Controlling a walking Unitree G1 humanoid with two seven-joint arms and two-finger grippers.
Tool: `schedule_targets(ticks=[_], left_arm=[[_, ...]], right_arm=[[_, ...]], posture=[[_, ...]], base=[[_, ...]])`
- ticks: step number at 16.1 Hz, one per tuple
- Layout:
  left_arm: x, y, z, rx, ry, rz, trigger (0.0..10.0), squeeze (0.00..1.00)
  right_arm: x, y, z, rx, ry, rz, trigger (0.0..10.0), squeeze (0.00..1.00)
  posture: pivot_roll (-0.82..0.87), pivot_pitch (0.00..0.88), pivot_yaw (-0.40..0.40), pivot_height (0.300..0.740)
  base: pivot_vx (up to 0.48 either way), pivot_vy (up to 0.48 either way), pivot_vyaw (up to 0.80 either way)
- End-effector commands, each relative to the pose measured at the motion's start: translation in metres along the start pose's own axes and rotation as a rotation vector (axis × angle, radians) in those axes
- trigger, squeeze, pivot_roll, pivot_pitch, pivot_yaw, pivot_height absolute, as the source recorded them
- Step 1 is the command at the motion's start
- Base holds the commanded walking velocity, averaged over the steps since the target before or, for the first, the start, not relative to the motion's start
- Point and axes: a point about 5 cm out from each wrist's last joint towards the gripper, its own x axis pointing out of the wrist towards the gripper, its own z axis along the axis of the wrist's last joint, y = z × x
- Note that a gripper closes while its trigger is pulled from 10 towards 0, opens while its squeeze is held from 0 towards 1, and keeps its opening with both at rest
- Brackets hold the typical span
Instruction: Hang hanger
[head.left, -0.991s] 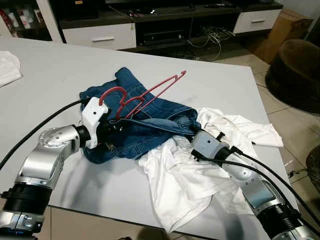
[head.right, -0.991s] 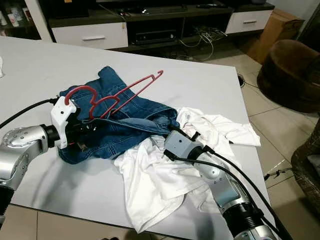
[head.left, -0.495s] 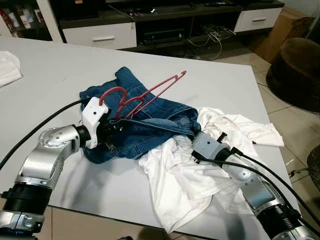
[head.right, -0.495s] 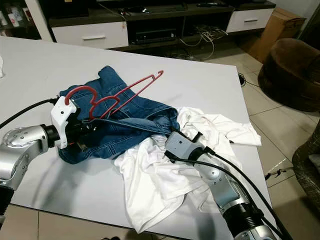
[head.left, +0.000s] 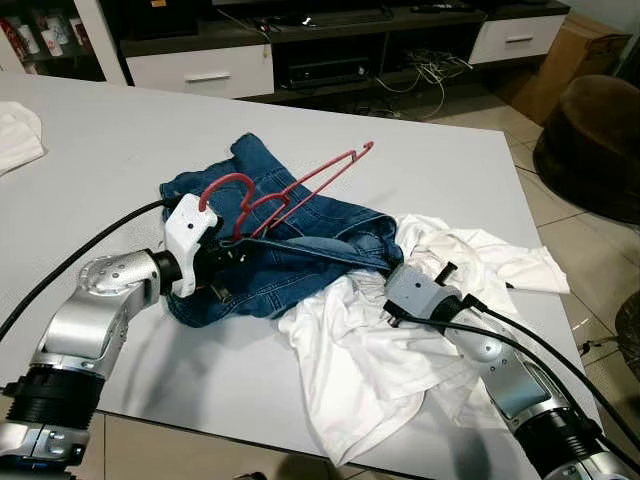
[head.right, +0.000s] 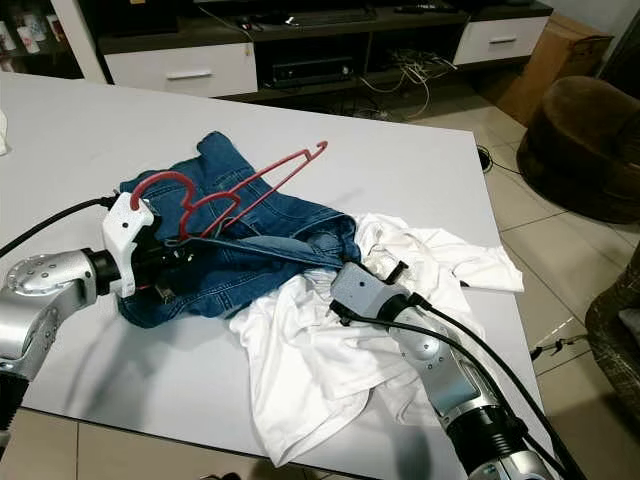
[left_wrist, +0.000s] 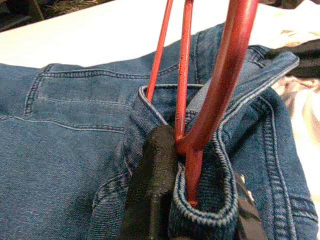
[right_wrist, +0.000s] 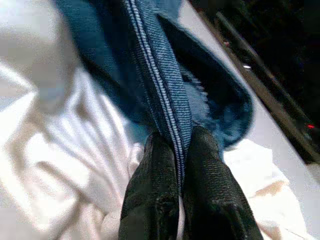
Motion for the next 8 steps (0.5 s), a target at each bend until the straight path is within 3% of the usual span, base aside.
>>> schedule_targets(ticks=[1,6,8], left_arm=[[-0.001,-0.006,-0.020,-0.042,0.082,-0.016,0.0,0.00],[-0.002,-0.014,-0.026,-0.042,0.105,-0.053,0.0,0.00],[-0.006,-0.016,-0.030,-0.037,0.137,-0.080,0.0,0.00]], right_arm=[[-0.005,-0.018,-0.012,-0.026,0.063,-0.085,0.0,0.00],[-0.009,-0.058,-0.008,-0.096,0.048,-0.340,0.0,0.00],[-0.011,-0.074,-0.002,-0.166,0.019,-0.440,0.0,0.00]], posture=[[0.03,0.116,-0.004,0.740],[0.03,0.116,-0.009,0.740],[0.04,0.114,-0.009,0.740]], base=[[0.000,0.000,0.00],[0.000,0.000,0.00],[0.000,0.000,0.00]])
